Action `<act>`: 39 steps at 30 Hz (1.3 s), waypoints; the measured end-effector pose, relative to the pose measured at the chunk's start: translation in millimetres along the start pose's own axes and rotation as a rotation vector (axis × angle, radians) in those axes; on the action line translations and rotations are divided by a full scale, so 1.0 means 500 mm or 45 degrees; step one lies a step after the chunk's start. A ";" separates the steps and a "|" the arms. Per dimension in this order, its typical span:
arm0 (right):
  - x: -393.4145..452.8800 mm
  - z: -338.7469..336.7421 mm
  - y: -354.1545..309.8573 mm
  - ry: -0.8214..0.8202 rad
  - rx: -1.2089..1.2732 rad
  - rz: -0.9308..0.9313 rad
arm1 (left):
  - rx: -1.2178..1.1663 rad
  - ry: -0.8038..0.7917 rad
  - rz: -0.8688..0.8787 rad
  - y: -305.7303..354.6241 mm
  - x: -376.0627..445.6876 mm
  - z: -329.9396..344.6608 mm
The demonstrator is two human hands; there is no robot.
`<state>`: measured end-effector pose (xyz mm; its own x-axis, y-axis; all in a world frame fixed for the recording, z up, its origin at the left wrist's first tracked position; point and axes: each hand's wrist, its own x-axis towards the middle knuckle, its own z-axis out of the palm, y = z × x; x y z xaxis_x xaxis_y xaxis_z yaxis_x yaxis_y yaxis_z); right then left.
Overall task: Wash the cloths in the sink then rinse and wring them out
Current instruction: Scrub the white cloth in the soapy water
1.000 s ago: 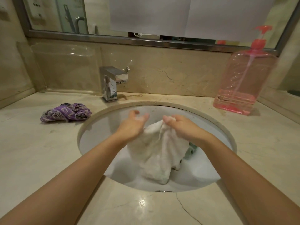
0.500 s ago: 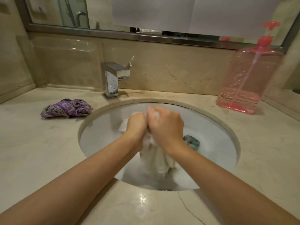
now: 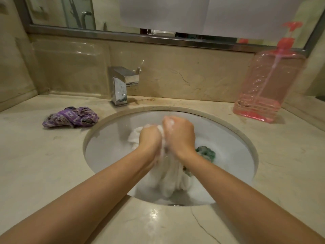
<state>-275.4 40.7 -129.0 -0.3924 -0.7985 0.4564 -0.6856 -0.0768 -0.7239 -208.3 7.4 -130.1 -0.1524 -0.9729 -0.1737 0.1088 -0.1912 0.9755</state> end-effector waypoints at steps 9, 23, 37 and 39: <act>0.033 -0.017 0.036 -0.169 -0.135 0.351 | -0.031 -0.117 -0.034 0.007 -0.030 0.010; 0.047 -0.099 0.040 -0.442 0.718 0.058 | 0.126 -0.178 0.104 0.009 0.015 -0.026; 0.057 -0.134 0.088 -0.367 0.340 -0.019 | 0.221 -0.161 0.046 0.014 0.015 -0.042; 0.055 -0.133 0.072 -0.424 0.421 -0.053 | 0.134 -0.180 0.019 0.013 0.018 -0.041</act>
<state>-351.6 55.9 -107.9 -0.1137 -0.9347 0.3369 -0.4434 -0.2557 -0.8591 -188.6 -5.1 -128.2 -0.2890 -0.9461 -0.1459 0.0100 -0.1554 0.9878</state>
